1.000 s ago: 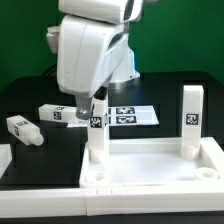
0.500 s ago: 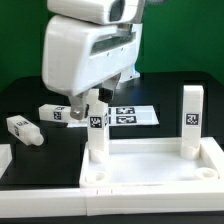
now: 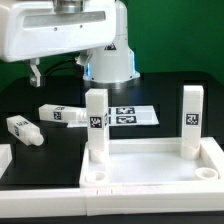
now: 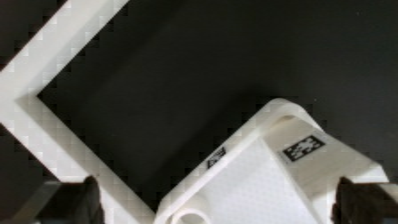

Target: Assemble desk

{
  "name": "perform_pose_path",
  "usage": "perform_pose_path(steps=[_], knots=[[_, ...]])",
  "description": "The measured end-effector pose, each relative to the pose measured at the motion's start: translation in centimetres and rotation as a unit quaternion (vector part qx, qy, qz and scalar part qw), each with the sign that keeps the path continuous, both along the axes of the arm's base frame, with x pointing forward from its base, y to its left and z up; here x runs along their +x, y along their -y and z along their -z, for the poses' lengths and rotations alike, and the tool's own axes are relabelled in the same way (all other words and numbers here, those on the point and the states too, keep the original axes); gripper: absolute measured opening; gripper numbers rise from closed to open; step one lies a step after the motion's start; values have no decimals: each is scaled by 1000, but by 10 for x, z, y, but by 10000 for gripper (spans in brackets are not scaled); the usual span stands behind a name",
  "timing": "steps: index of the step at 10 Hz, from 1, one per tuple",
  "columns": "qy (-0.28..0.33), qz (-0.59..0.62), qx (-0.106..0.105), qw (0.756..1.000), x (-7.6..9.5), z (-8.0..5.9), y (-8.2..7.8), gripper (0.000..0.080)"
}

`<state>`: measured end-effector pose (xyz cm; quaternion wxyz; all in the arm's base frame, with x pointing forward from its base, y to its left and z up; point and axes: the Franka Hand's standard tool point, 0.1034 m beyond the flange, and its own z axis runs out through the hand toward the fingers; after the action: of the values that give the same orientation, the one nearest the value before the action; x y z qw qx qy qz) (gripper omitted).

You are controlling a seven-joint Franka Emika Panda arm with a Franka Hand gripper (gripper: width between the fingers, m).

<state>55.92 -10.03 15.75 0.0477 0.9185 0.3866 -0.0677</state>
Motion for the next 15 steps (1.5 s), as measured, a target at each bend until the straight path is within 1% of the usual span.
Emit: perform_pose_path(steps=[2, 3, 4, 5, 6, 7, 8, 10, 11, 12, 13, 14, 15], knots=[[0, 2, 0, 1000, -1, 0, 2, 649], [-2, 3, 2, 1000, -4, 1, 4, 649], [-8, 7, 27, 1000, -31, 8, 15, 649], [-1, -4, 42, 999, -59, 22, 36, 649], [0, -7, 53, 999, -86, 43, 53, 649], [-7, 4, 66, 998, -99, 61, 68, 649], [-5, 8, 64, 998, -97, 64, 70, 649], [-5, 7, 65, 998, -97, 63, 69, 649], [2, 13, 62, 998, -99, 68, 72, 649], [9, 30, 56, 998, -113, 85, 79, 649], [11, 47, 50, 998, -132, 107, 90, 649], [6, 53, 42, 998, -141, 125, 99, 649], [11, 51, 33, 998, -143, 137, 102, 649]])
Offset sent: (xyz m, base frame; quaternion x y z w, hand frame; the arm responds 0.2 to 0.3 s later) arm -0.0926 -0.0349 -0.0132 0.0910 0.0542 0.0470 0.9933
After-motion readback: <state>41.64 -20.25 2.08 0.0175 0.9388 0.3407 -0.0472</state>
